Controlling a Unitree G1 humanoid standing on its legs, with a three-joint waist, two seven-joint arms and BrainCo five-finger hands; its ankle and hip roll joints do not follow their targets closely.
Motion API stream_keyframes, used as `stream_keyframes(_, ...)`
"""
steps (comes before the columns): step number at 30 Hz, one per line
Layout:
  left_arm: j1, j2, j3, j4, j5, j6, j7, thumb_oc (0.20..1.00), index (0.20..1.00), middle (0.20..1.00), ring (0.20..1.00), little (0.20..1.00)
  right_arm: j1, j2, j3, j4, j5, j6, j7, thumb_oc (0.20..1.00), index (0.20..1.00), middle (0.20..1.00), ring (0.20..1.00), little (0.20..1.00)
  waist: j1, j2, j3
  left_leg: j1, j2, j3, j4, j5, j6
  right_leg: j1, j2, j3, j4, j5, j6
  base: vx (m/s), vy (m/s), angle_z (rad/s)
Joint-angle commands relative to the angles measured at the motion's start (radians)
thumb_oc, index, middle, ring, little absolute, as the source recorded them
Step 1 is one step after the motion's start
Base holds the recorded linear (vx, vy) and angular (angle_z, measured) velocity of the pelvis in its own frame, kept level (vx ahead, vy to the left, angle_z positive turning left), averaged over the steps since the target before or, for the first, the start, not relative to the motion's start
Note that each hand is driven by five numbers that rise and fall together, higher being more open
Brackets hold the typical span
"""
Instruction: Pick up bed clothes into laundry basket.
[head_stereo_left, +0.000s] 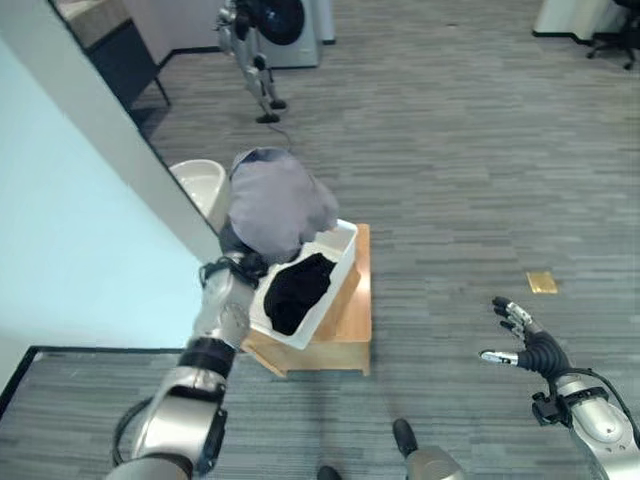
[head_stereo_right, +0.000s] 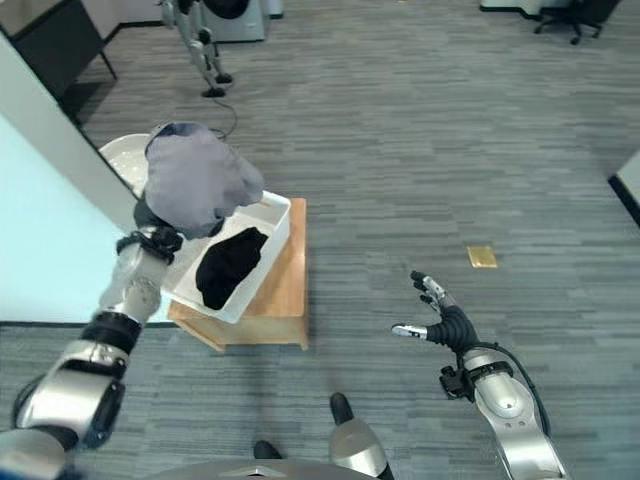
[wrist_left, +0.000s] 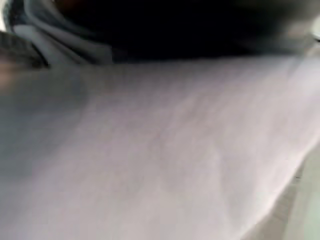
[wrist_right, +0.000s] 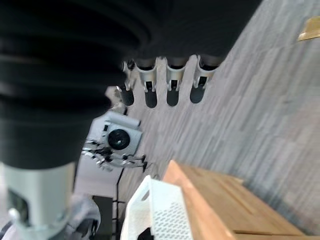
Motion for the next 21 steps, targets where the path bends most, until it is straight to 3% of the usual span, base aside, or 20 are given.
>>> stream_keyframes(1,-0.171,0.112,0.023,0.084,0.105,-0.01,0.042,0.2,0.2,0.2,0.2,0.2,-0.082,-0.038,-0.009,-0.039,0.027,-0.034,-0.022,1.0,1.0,1.0,1.0,1.0,0.019,-0.043,0.022,0.061,0.032,-0.011,0.012,-0.022,-0.071,-0.016,-0.039,-0.019,0.02,-0.009,0.088,0.02,-0.006,-0.24)
stream_keyframes(2,-0.179,0.115,0.022,0.09,0.105,-0.011,0.039,0.2,0.2,0.2,0.2,0.2,-0.086,-0.037,-0.008,-0.038,0.027,-0.034,-0.023,1.0,1.0,1.0,1.0,1.0,0.02,-0.044,0.024,0.06,0.032,-0.01,0.012,-0.022,-0.071,-0.017,-0.039,-0.018,0.02,-0.008,0.088,0.01,0.005,-0.19)
stream_keyframes(3,-0.235,0.158,0.012,0.203,0.203,0.019,0.061,0.2,0.2,0.2,0.2,0.2,-0.101,-0.037,-0.017,-0.032,0.041,-0.04,-0.047,1.0,1.0,1.0,1.0,1.0,0.009,-0.047,0.037,0.054,0.035,0.004,0.012,-0.018,-0.074,-0.033,-0.036,-0.006,0.02,-0.001,0.092,0.01,0.013,-0.13)
stream_keyframes(7,-0.299,0.19,-0.014,0.265,0.286,0.035,0.073,0.2,0.2,0.2,0.2,0.2,-0.113,-0.039,-0.019,-0.028,0.046,-0.046,-0.06,1.0,1.0,1.0,1.0,1.0,0.004,-0.048,0.048,0.05,0.036,0.012,0.012,-0.018,-0.074,-0.043,-0.034,0.001,0.02,0.003,0.095,0.0,0.017,-0.14)
stream_keyframes(9,-0.352,0.239,-0.079,0.316,0.487,0.062,0.096,0.2,0.2,0.2,0.2,0.2,-0.112,-0.038,-0.015,-0.029,0.042,-0.055,-0.065,1.0,1.0,1.0,1.0,1.0,-0.006,-0.049,0.057,0.045,0.035,0.02,0.012,-0.017,-0.074,-0.052,-0.032,0.007,0.02,0.008,0.098,0.0,0.017,-0.09)
stream_keyframes(10,-0.373,0.259,-0.127,0.341,0.6,0.069,0.114,0.658,0.658,0.658,0.658,0.658,-0.102,-0.046,-0.014,-0.038,0.047,-0.065,-0.065,1.0,1.0,1.0,1.0,1.0,-0.012,-0.047,0.061,0.043,0.034,0.025,0.012,-0.017,-0.075,-0.053,-0.033,0.007,0.02,0.01,0.1,0.01,0.021,-0.12)
stream_keyframes(11,-0.389,0.272,-0.168,0.357,0.689,0.078,0.13,1.0,1.0,1.0,1.0,1.0,-0.092,-0.048,-0.012,-0.048,0.048,-0.074,-0.066,1.0,1.0,1.0,1.0,1.0,-0.016,-0.048,0.063,0.042,0.034,0.028,0.012,-0.016,-0.075,-0.054,-0.034,0.007,0.02,0.009,0.101,0.01,0.018,-0.1)
stream_keyframes(13,-0.43,0.296,-0.258,0.376,0.854,0.096,0.154,1.0,1.0,1.0,1.0,1.0,-0.075,-0.055,-0.007,-0.064,0.061,-0.09,-0.061,1.0,1.0,1.0,1.0,1.0,-0.024,-0.046,0.068,0.039,0.035,0.033,0.012,-0.015,-0.076,-0.061,-0.036,0.006,0.02,0.012,0.104,0.0,0.0,0.0)
stream_keyframes(15,-0.443,0.306,-0.285,0.38,0.906,0.104,0.166,1.0,1.0,1.0,1.0,1.0,-0.066,-0.058,-0.007,-0.07,0.069,-0.097,-0.059,1.0,1.0,1.0,1.0,1.0,-0.025,-0.047,0.072,0.036,0.034,0.033,0.012,-0.015,-0.076,-0.065,-0.038,0.006,0.021,0.013,0.105,0.0,0.0,0.0)
stream_keyframes(16,-0.466,0.325,-0.348,0.391,1.032,0.122,0.186,1.0,1.0,1.0,1.0,1.0,-0.046,-0.071,-0.01,-0.088,0.074,-0.108,-0.057,1.0,1.0,1.0,1.0,1.0,-0.031,-0.046,0.074,0.031,0.034,0.037,0.012,-0.015,-0.076,-0.07,-0.04,0.005,0.02,0.016,0.109,0.0,0.0,0.0)
stream_keyframes(21,-0.505,0.329,-0.452,0.368,1.211,0.147,0.224,1.0,1.0,1.0,1.0,1.0,-0.005,-0.104,-0.016,-0.111,0.074,-0.12,-0.054,1.0,1.0,1.0,1.0,1.0,-0.023,-0.036,0.078,0.028,0.029,0.028,0.012,-0.018,-0.074,-0.068,-0.05,-0.009,0.02,0.015,0.114,0.0,0.0,0.0)
